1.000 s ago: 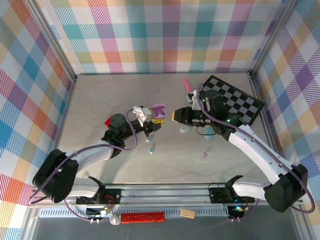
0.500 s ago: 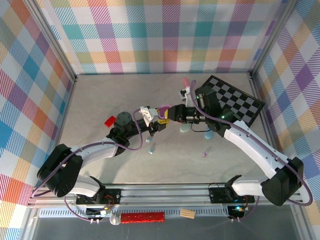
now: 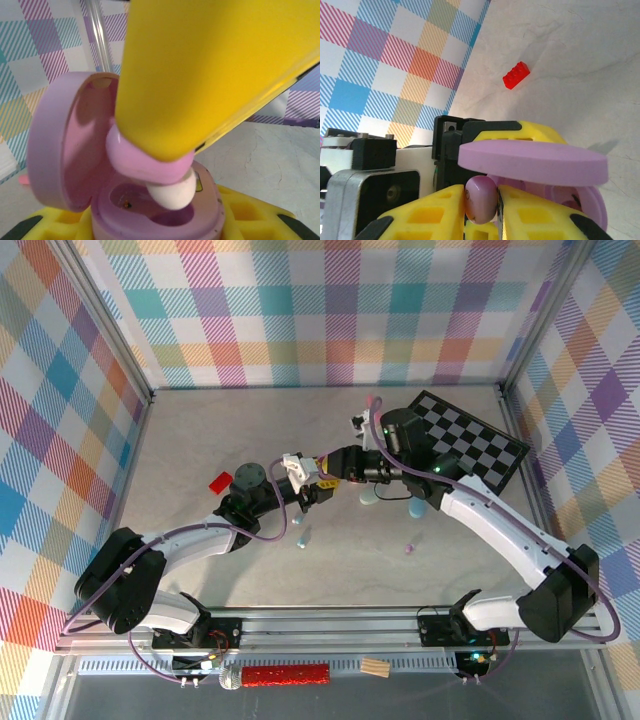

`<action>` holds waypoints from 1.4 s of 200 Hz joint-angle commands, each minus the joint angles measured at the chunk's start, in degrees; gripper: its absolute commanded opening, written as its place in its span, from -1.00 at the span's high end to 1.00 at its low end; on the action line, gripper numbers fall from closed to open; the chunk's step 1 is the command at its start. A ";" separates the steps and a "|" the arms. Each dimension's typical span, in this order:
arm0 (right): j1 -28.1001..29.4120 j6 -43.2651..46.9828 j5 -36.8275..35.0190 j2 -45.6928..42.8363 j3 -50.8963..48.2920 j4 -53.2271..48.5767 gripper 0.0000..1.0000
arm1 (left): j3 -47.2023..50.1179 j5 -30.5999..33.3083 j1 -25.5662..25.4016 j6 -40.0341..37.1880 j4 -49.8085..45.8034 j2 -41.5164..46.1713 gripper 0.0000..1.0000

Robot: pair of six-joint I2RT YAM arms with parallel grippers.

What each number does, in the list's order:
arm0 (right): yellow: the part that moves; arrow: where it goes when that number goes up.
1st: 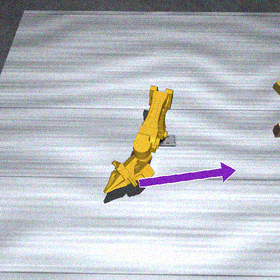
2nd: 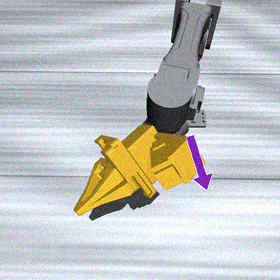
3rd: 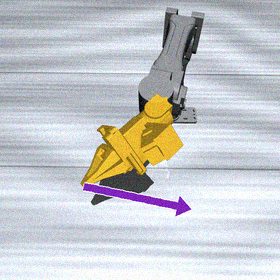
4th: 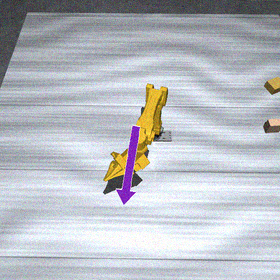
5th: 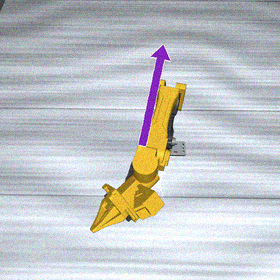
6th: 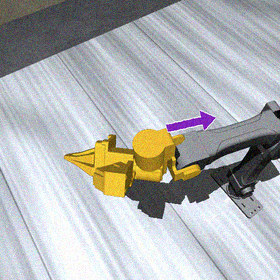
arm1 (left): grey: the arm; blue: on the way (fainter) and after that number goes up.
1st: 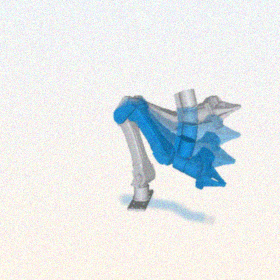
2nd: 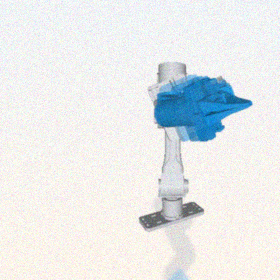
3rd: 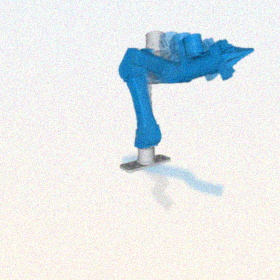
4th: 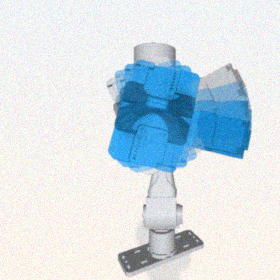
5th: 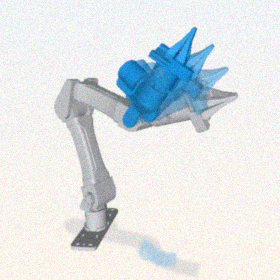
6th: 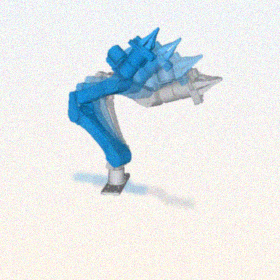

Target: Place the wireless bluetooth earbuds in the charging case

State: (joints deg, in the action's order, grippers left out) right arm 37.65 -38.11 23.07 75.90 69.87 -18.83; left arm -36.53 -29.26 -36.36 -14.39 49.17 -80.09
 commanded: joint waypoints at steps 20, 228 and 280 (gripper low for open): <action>0.58 0.94 -0.78 1.62 1.26 2.13 0.53 | -2.09 0.12 -0.82 0.21 0.82 -0.12 0.23; 0.58 6.01 -2.07 -3.70 -2.12 3.67 0.21 | -2.39 2.63 1.70 5.15 3.32 -2.64 0.23; 0.56 10.25 -1.76 -13.47 -8.87 11.51 -0.16 | -2.46 3.04 3.95 5.59 4.81 -5.42 0.24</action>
State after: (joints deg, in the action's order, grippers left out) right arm 37.95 -30.92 20.91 67.16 63.37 -13.06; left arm -37.74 -26.76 -33.58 -9.82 49.87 -84.71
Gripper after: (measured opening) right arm 0.560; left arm 0.387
